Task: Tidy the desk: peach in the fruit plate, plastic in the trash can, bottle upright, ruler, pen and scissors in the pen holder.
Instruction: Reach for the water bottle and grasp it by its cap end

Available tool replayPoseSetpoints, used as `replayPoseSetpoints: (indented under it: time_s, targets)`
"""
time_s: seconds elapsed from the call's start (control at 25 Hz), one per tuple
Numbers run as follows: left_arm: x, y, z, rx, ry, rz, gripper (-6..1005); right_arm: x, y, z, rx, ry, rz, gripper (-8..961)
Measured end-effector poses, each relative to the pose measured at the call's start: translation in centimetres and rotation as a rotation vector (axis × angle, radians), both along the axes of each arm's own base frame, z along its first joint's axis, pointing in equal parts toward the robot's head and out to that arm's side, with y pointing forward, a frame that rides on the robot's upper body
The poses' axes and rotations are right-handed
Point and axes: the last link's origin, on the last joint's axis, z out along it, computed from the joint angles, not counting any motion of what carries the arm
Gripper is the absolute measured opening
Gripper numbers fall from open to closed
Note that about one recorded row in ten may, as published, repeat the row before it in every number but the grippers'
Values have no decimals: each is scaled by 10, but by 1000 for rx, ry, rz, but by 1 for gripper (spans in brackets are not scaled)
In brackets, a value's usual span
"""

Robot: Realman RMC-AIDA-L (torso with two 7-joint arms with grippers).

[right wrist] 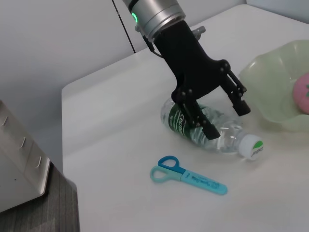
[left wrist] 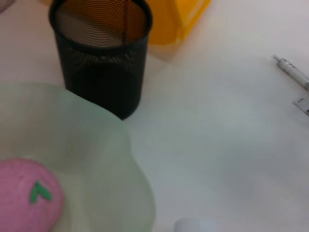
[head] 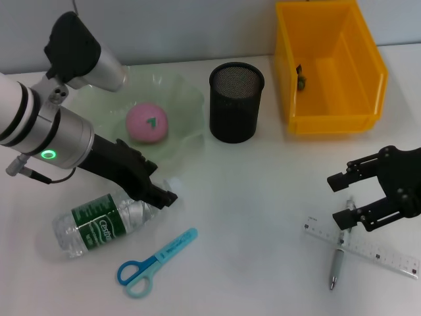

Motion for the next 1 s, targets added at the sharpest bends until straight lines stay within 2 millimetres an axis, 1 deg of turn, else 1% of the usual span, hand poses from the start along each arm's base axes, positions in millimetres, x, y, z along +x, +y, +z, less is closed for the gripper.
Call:
replayPoseSetpoints:
  time_s: [0.12, 0.16, 0.32, 0.44, 0.6, 1.0]
  targets:
    - [-1, 1, 2, 13, 4, -5, 765, -1, 1, 1, 2, -2, 0, 758]
    - [-6, 2, 2, 18, 34, -4, 764, -1, 1, 1, 3, -2, 0, 758]
    - [-6, 2, 1, 16, 37, -4, 763, -2, 2, 1, 4, -2, 3, 758]
    - [-1, 3, -6, 16, 48, -35, 762, -3, 2, 1, 4, -2, 5, 759]
    - [-2, 3, -12, 16, 60, -41, 761, -3, 3, 1, 6, 0, 7, 759]
    - [3, 1, -18, -2, 51, -54, 758, -2, 1, 1, 8, 4, 2, 759]
